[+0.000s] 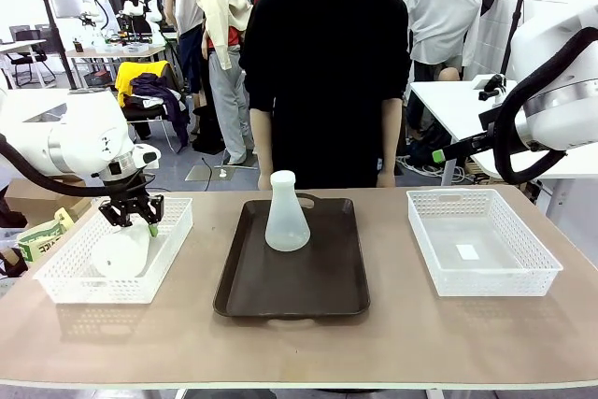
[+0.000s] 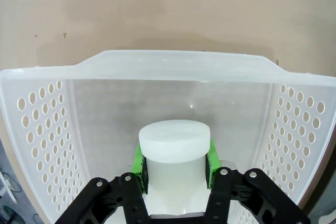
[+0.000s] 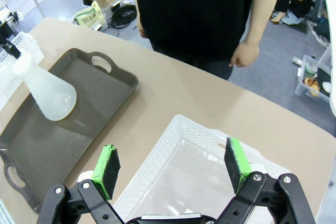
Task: Prepare the laboratory tools.
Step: Place the picked Big flask upright in the Handle tray as directed by the person.
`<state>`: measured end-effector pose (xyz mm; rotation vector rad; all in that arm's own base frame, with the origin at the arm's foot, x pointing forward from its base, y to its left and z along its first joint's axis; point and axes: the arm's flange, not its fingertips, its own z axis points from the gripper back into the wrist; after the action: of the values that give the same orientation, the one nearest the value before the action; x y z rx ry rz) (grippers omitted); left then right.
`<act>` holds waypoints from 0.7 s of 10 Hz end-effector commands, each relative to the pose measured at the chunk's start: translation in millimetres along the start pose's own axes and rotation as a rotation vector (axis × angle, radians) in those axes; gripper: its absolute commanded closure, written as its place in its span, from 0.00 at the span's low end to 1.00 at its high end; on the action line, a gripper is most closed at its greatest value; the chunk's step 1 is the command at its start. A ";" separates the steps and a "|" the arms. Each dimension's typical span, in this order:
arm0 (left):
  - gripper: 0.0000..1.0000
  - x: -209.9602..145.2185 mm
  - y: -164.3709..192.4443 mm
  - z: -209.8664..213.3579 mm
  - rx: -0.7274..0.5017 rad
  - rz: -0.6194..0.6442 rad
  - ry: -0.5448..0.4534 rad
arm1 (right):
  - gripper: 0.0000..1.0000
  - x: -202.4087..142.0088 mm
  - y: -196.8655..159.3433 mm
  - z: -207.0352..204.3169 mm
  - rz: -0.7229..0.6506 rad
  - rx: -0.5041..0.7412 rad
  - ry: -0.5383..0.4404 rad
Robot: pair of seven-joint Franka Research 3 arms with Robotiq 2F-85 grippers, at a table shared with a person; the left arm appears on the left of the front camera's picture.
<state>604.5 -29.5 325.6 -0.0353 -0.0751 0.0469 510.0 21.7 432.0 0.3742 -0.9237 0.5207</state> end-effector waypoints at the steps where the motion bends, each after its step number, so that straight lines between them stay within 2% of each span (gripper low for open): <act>1: 1.00 0.1 -0.2 0.0 0.002 -0.003 -0.017 | 0.00 0.0 -1.2 1.0 0.003 -0.002 0.009; 4: 1.00 0.0 0.0 0.0 0.000 0.000 0.000 | 0.00 0.0 -1.2 1.0 0.003 -0.002 0.009; 7: 1.00 -14.7 10.9 20.7 -0.003 -0.002 -0.007 | 0.00 0.0 -1.2 1.0 0.003 -0.002 0.009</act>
<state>600.7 -25.9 332.3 -0.0347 -0.0795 0.0508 510.0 21.7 432.0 0.3742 -0.9237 0.5207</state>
